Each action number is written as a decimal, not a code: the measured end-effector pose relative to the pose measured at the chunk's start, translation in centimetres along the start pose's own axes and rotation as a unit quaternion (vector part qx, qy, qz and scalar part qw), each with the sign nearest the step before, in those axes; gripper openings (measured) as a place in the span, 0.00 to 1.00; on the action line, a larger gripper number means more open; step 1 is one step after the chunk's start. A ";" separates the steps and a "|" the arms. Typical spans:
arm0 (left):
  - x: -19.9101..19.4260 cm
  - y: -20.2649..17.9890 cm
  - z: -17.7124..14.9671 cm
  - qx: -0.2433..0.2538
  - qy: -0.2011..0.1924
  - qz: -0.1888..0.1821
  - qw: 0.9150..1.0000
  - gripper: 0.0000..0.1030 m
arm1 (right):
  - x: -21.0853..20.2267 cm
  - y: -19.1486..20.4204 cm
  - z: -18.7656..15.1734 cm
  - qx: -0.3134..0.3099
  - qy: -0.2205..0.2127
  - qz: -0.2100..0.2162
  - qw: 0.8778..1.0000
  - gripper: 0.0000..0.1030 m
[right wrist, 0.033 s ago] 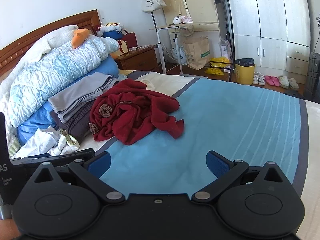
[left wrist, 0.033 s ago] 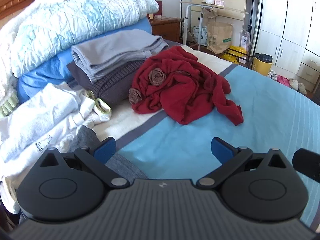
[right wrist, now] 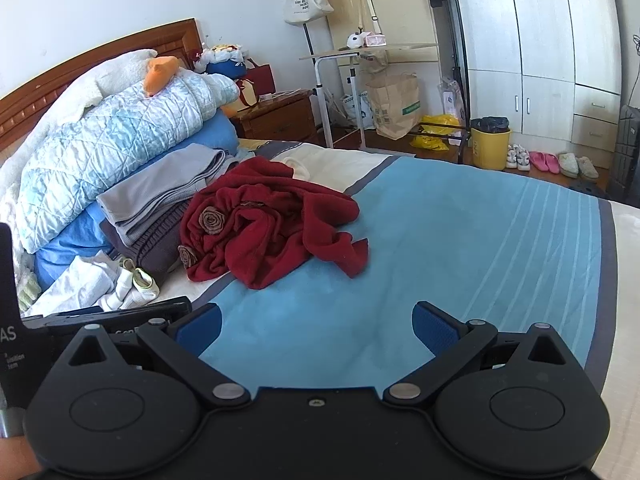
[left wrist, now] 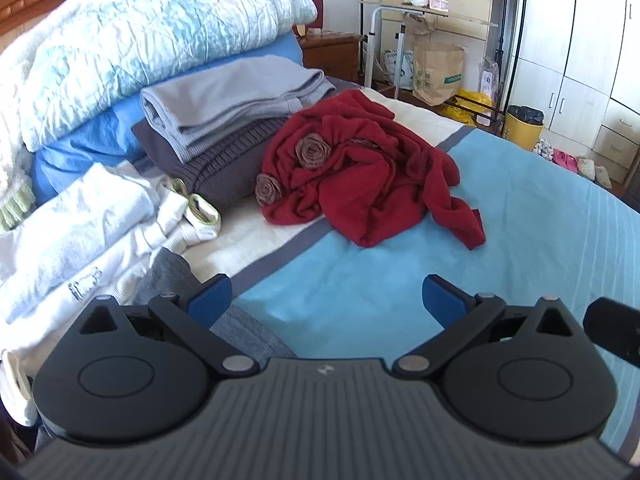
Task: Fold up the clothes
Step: 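Move both grippers toward the crumpled dark red rosette sweater, then grasp the red sweater near a rosette with the left gripper while the right gripper grasps another part, then lift the red sweater with both grippers and carry it onto the open bed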
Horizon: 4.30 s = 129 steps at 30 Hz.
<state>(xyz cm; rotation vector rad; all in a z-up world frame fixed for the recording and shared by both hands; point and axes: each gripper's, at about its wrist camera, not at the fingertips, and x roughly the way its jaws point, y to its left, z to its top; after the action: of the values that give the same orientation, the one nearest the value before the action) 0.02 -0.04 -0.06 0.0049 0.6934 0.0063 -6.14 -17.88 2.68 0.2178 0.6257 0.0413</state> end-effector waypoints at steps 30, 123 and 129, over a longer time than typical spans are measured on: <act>1.2 -0.8 -0.6 0.010 0.042 -0.008 0.999 1.00 | 0.1 -0.9 0.0 -0.013 0.002 -0.028 1.000 1.00; 29.6 7.3 5.2 -0.375 0.112 -0.308 0.867 0.66 | 38.4 -1.0 10.8 0.159 0.150 0.183 0.959 0.23; 28.5 6.5 6.1 -0.362 0.105 -0.369 0.849 0.66 | 35.0 -0.8 9.5 0.170 0.114 0.224 0.953 0.23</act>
<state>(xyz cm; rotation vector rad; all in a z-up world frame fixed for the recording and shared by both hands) 25.79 6.69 -13.57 -1.0088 0.8406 -0.4813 27.80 -16.79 -10.16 0.6958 0.8028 0.4030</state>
